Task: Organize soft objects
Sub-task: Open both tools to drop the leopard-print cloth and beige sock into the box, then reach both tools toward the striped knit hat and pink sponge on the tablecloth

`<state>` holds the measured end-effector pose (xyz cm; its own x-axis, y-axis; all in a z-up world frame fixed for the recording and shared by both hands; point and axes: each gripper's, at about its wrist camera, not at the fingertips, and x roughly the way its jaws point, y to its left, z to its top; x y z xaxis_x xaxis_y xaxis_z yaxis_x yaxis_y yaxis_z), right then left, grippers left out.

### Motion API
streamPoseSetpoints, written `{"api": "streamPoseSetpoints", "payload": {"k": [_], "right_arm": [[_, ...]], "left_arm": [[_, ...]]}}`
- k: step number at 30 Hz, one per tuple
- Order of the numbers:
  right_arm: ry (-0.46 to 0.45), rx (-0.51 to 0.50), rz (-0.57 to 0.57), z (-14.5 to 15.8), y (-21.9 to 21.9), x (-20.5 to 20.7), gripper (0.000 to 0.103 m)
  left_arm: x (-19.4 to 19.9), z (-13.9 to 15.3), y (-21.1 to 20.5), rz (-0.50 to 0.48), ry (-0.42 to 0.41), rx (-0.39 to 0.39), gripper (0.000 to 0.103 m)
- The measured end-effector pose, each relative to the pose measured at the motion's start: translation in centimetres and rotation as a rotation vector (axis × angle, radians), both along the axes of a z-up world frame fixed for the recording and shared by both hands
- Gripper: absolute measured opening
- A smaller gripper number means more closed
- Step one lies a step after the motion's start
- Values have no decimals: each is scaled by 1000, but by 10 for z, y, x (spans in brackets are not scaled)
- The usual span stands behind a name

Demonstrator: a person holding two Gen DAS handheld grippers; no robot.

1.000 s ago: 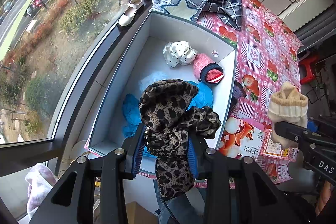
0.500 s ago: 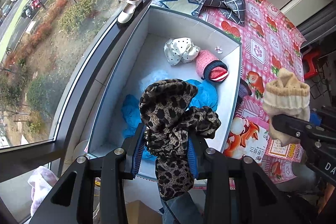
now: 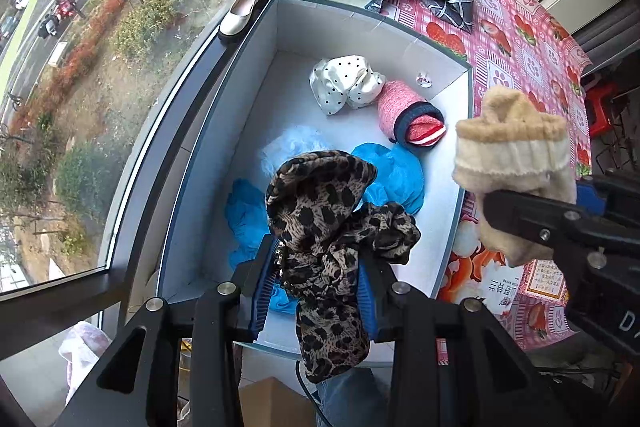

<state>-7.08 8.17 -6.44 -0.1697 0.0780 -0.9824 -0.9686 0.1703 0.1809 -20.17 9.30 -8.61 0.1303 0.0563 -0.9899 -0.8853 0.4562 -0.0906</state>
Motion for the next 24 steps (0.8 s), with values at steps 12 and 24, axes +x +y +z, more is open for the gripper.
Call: {"api": "streamPoseSetpoints", "payload": {"k": [12,24], "right_arm": [[1,30,16,2,3,-3,59],[86,56,-65,18,-8,33,88]], "left_arm": [[0,0,-5,-4,-34,-14,82],[-2,12,0,47,-84,12,99]]}}
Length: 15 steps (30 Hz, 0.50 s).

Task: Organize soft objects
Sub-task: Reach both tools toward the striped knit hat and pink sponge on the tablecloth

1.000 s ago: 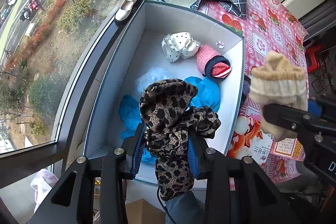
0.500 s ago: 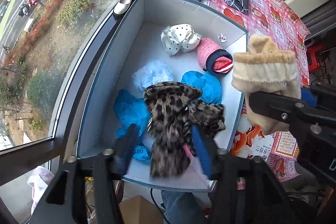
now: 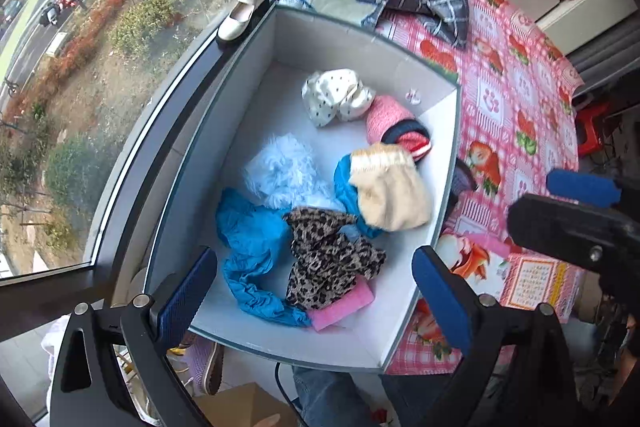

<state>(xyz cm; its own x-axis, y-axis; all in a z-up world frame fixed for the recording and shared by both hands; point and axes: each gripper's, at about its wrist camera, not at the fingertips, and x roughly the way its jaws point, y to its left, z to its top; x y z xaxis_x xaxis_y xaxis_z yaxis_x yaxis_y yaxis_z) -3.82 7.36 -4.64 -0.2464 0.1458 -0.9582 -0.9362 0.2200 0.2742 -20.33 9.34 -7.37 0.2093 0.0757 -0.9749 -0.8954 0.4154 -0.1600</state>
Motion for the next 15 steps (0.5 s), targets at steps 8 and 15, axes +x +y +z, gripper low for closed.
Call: {"api": "streamPoseSetpoints", "payload": {"k": [8,15], "right_arm": [[42,-25,-219,20,-39,94,88],[-5,-132,-329,1,-78,157,88]], "left_arm": [[29,31,2,-63,-88,41,103],[74,35,-17,-188,-87,27,103]]}}
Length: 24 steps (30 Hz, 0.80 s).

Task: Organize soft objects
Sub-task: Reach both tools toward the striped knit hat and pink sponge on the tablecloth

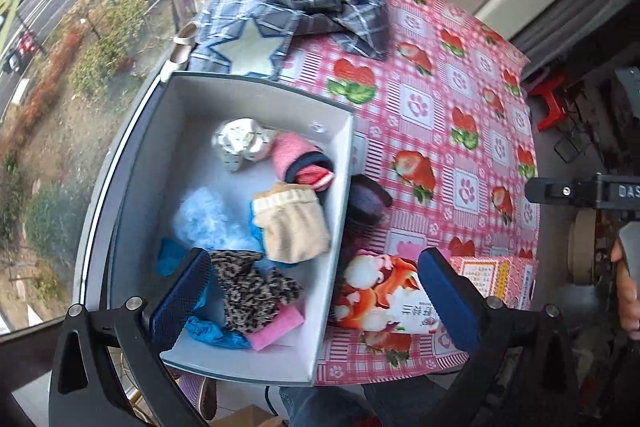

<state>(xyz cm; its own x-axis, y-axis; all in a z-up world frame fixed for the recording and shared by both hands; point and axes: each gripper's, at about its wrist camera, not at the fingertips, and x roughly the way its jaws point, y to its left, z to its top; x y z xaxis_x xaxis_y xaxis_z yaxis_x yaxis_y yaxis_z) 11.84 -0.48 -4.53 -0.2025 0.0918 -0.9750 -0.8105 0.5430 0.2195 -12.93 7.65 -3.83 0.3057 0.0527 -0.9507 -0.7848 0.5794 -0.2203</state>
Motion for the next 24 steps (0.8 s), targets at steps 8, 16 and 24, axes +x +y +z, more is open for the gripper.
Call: {"api": "streamPoseSetpoints", "payload": {"k": [8,16,24], "right_arm": [[31,-104,-65,-34,-41,42,88],[77,-96,-121,-46,-70,68,88],[144,-88,-201,-59,-107,95,88]], "left_arm": [[72,-18,-33,-176,88,-11,103],[141,-81,-51,-238,273,-61,103],[181,-133,-59,-204,479,-36,103]]}}
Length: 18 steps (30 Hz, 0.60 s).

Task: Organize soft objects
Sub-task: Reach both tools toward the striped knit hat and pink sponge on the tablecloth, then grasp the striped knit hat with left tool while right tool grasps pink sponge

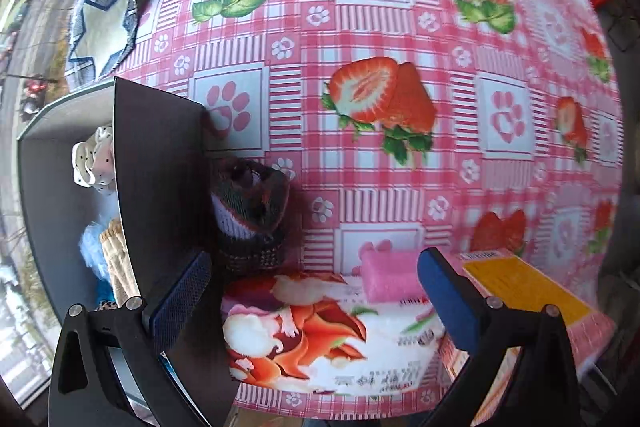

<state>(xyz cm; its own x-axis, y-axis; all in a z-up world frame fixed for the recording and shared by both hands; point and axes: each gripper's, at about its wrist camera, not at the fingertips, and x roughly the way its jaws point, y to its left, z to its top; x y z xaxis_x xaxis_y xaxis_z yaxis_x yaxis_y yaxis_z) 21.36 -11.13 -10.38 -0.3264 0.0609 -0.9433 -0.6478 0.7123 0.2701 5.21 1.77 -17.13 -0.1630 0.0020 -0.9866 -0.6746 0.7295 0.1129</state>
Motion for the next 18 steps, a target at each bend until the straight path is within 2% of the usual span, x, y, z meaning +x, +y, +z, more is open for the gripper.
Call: {"api": "streamPoseSetpoints", "payload": {"k": [3,6,11,15,18], "right_arm": [[15,1,-18,-4,-10,8,88],[30,7,-34,-7,-17,14,88],[59,17,-59,-14,-30,22,88],[76,18,-78,-20,-39,27,88],[78,15,-100,-22,-46,30,88]], "left_arm": [[8,-14,1,22,63,37,103],[9,-29,6,67,109,30,103],[2,-52,18,175,131,-50,103],[5,-56,29,232,76,-100,103],[19,-50,35,244,-33,-156,103]]}}
